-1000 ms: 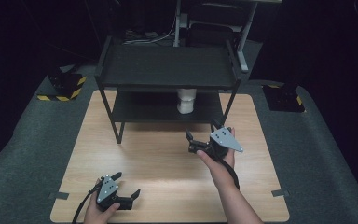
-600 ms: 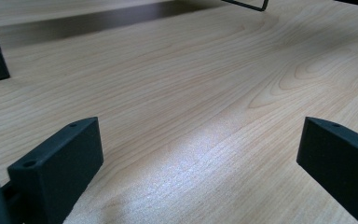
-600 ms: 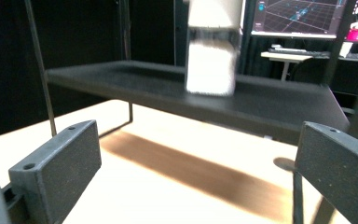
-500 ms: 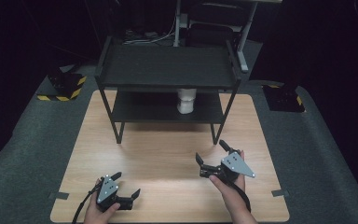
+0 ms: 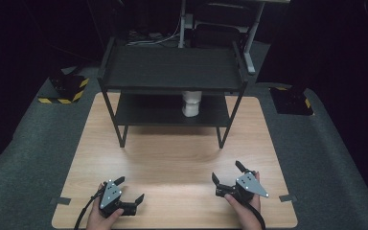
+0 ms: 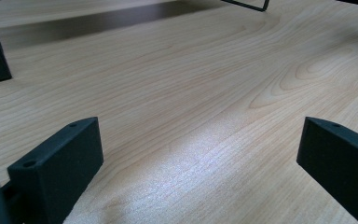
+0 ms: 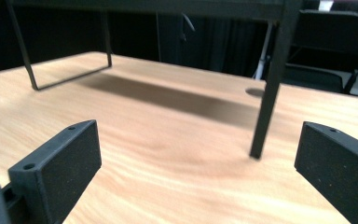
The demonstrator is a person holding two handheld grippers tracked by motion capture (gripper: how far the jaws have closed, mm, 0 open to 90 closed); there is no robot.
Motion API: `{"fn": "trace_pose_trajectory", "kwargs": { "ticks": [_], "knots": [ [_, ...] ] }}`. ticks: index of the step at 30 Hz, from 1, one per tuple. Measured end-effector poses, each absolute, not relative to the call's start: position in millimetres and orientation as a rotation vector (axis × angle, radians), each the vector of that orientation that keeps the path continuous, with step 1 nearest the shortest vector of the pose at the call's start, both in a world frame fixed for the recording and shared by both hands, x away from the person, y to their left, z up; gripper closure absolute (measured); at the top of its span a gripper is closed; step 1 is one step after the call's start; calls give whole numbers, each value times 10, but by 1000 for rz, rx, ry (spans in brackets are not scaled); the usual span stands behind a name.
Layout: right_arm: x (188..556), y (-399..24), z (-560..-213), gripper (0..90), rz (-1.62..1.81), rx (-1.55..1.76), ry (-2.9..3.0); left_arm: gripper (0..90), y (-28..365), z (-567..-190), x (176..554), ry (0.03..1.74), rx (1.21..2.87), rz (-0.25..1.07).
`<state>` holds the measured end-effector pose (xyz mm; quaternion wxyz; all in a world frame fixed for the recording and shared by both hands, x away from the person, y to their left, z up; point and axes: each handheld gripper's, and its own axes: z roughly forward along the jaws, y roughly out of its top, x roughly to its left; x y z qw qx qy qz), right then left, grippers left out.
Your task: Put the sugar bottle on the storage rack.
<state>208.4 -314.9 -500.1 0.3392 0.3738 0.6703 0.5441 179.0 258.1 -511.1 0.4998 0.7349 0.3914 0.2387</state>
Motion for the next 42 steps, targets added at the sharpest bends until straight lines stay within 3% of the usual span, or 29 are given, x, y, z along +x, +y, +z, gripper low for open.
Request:
{"fn": "trace_pose_trajectory", "kwargs": {
  "ticks": [21, 42],
  "knots": [
    [2009, -3294, -5125, 2, 1228, 1041, 1854, 5, 2579, -5112, 1788, 947, 1777, 579],
    [2040, -3354, -5120, 3, 1268, 1112, 1860, 5, 2583, -5117, 1783, 938, 1778, 584]
  ]
}}
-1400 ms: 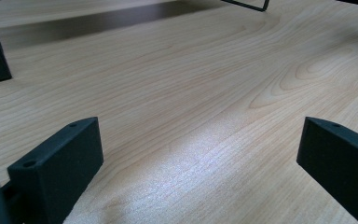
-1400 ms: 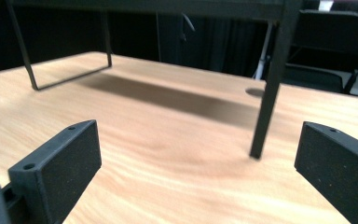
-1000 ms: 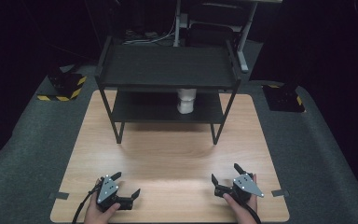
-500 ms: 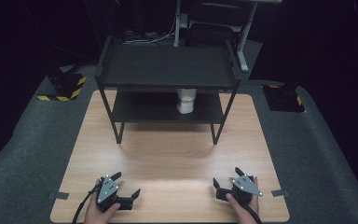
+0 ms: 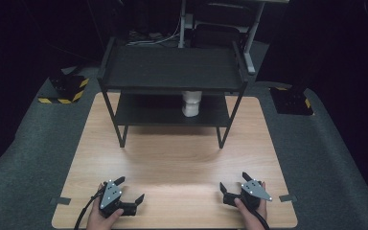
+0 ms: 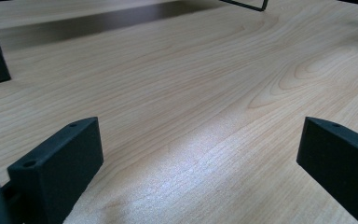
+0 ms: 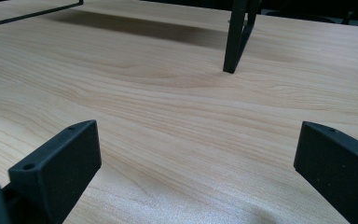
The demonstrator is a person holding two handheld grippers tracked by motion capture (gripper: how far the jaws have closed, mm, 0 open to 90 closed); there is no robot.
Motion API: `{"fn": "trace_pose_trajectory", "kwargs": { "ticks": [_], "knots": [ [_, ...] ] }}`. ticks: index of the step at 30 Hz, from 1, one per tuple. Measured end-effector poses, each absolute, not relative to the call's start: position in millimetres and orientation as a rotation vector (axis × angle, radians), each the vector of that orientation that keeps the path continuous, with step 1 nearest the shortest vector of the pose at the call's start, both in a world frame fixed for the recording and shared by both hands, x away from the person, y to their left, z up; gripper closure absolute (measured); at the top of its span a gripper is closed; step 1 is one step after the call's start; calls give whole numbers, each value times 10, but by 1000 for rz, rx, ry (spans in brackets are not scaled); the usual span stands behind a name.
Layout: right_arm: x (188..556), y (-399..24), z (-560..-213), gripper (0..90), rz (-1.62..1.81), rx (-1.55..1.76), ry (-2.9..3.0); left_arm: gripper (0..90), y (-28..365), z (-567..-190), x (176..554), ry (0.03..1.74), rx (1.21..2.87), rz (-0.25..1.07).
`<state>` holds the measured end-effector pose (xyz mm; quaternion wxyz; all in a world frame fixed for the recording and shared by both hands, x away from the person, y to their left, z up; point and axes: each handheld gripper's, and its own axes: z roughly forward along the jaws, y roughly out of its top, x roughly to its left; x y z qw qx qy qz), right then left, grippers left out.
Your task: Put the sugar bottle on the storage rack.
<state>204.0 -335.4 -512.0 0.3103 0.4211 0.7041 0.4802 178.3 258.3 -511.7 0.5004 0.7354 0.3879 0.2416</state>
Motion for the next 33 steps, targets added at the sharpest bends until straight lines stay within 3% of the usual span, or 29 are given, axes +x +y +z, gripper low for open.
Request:
{"fn": "trace_pose_trajectory", "kwargs": {
  "ticks": [33],
  "knots": [
    [2020, -3336, -5134, 2, 1265, 1113, 1846, 5, 2601, -5084, 1842, 931, 1804, 545]
  ]
}}
